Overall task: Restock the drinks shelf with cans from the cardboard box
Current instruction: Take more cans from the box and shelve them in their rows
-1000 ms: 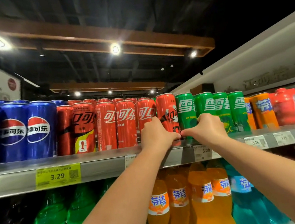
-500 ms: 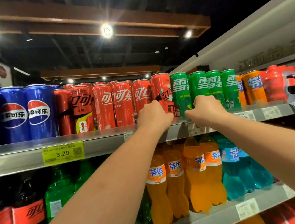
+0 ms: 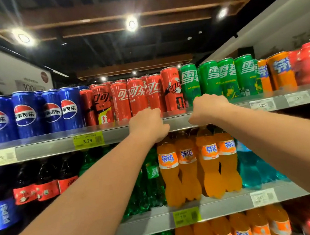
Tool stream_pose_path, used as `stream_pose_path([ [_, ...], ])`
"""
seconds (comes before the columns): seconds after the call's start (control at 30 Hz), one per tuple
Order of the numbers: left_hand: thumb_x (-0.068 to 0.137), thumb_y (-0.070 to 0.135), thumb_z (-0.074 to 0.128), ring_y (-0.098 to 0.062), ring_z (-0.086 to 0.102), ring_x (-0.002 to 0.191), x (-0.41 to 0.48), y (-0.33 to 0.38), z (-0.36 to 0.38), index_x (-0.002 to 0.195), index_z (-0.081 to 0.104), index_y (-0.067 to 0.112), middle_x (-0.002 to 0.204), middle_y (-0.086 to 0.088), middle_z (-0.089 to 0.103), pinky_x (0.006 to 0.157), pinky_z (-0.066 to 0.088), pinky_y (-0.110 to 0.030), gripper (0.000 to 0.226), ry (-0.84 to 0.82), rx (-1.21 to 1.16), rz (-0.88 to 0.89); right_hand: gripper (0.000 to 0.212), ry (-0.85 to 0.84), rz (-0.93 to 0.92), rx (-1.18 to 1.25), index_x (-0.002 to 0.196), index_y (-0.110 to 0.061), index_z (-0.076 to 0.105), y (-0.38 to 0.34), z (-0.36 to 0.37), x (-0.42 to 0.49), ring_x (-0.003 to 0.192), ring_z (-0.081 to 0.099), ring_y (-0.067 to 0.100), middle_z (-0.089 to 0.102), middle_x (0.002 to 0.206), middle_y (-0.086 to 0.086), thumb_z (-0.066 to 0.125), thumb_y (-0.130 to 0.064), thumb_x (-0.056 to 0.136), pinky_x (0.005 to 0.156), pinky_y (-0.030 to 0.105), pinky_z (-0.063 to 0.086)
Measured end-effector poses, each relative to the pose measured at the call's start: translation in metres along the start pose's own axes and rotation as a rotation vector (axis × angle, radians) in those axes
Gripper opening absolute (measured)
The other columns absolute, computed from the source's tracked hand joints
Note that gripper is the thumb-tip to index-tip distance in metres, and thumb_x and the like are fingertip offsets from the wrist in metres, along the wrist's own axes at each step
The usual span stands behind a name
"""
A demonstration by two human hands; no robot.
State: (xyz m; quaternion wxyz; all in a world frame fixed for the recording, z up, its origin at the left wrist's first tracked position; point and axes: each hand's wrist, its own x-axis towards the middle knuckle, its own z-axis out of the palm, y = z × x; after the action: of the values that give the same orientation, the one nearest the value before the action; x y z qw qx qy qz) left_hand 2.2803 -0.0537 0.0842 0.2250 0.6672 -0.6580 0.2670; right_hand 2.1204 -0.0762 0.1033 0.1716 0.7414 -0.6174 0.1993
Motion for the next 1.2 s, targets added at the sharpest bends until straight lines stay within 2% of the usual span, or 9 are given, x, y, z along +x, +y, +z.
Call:
stream_pose_path([
  [0.17,0.085,0.043,0.053,-0.026,0.059,0.096,-0.037,0.008,-0.008,0.114,0.057,0.021,0.107,-0.003,0.063,0.066,0.04,-0.033,0.036,-0.057,0.076,-0.134,0.021,-0.045,-0.148,0.069,0.097,-0.015,0.049,-0.007,0.01,-0.015,0.082,0.051,0.026,0.051,0.088,0.004,0.053,-0.032,0.085,0.068,0.032,0.041],
  [0.3,0.084,0.041,0.054,-0.028,0.06,0.098,-0.076,0.017,-0.007,0.114,0.061,0.02,0.11,-0.005,0.063,0.068,0.039,-0.032,0.038,-0.123,0.141,-0.239,0.019,-0.071,-0.266,0.105,0.088,-0.015,0.053,-0.015,0.027,-0.037,0.076,0.054,0.022,0.056,0.082,0.001,0.052,-0.033,0.085,0.061,0.029,0.041],
  [0.43,0.084,0.042,0.054,-0.029,0.059,0.1,-0.116,0.015,-0.009,0.117,0.06,0.02,0.112,-0.006,0.063,0.071,0.038,-0.033,0.04,-0.191,0.208,-0.325,0.022,-0.105,-0.379,0.172,0.08,-0.015,0.05,-0.022,0.04,-0.063,0.076,0.054,0.025,0.054,0.079,0.002,0.054,-0.036,0.086,0.065,0.032,0.041],
  [0.67,0.082,0.04,0.056,-0.03,0.06,0.102,-0.2,-0.004,0.002,0.113,0.062,0.02,0.113,-0.008,0.063,0.071,0.038,-0.033,0.038,-0.277,0.283,-0.504,0.023,-0.139,-0.59,0.266,0.095,-0.014,0.056,-0.058,0.086,-0.121,0.085,0.057,0.031,0.06,0.097,0.007,0.053,-0.036,0.087,0.064,0.031,0.038],
  [0.87,0.082,0.039,0.055,-0.031,0.06,0.103,-0.296,-0.026,0.039,0.111,0.063,0.019,0.112,-0.008,0.064,0.076,0.043,-0.034,0.036,-0.445,0.293,-0.611,0.021,-0.311,-0.696,0.292,0.076,-0.015,0.048,-0.106,0.149,-0.186,0.06,0.046,0.02,0.047,0.069,0.001,0.055,-0.032,0.086,0.061,0.031,0.037],
  [0.93,0.081,0.038,0.056,-0.031,0.06,0.101,-0.328,-0.029,0.055,0.11,0.063,0.02,0.11,-0.007,0.063,0.074,0.042,-0.034,0.035,-0.502,0.271,-0.63,0.024,-0.344,-0.734,0.319,0.071,-0.015,0.045,-0.119,0.17,-0.21,0.066,0.049,0.024,0.045,0.07,0.001,0.056,-0.032,0.083,0.063,0.031,0.037],
  [1.03,0.082,0.037,0.055,-0.03,0.061,0.096,-0.373,-0.035,0.082,0.11,0.062,0.018,0.107,-0.007,0.063,0.069,0.039,-0.033,0.034,-0.622,0.258,-0.652,0.021,-0.413,-0.784,0.344,0.082,-0.013,0.055,-0.137,0.205,-0.247,0.083,0.057,0.03,0.048,0.084,0.003,0.057,-0.033,0.083,0.067,0.032,0.038],
  [1.13,0.083,0.038,0.054,-0.03,0.061,0.092,-0.408,-0.041,0.107,0.108,0.062,0.018,0.103,-0.006,0.063,0.067,0.038,-0.032,0.033,-0.697,0.254,-0.653,0.025,-0.49,-0.811,0.326,0.067,-0.015,0.046,-0.152,0.239,-0.278,0.062,0.049,0.023,0.052,0.075,0.001,0.056,-0.032,0.083,0.062,0.031,0.036],
  [1.2,0.083,0.038,0.054,-0.029,0.057,0.084,-0.426,-0.044,0.122,0.104,0.061,0.018,0.1,-0.006,0.062,0.066,0.037,-0.033,0.03,-0.737,0.236,-0.647,0.026,-0.529,-0.814,0.303,0.067,-0.018,0.045,-0.16,0.259,-0.295,0.061,0.045,0.022,0.045,0.067,0.0,0.056,-0.035,0.084,0.06,0.03,0.035],
])
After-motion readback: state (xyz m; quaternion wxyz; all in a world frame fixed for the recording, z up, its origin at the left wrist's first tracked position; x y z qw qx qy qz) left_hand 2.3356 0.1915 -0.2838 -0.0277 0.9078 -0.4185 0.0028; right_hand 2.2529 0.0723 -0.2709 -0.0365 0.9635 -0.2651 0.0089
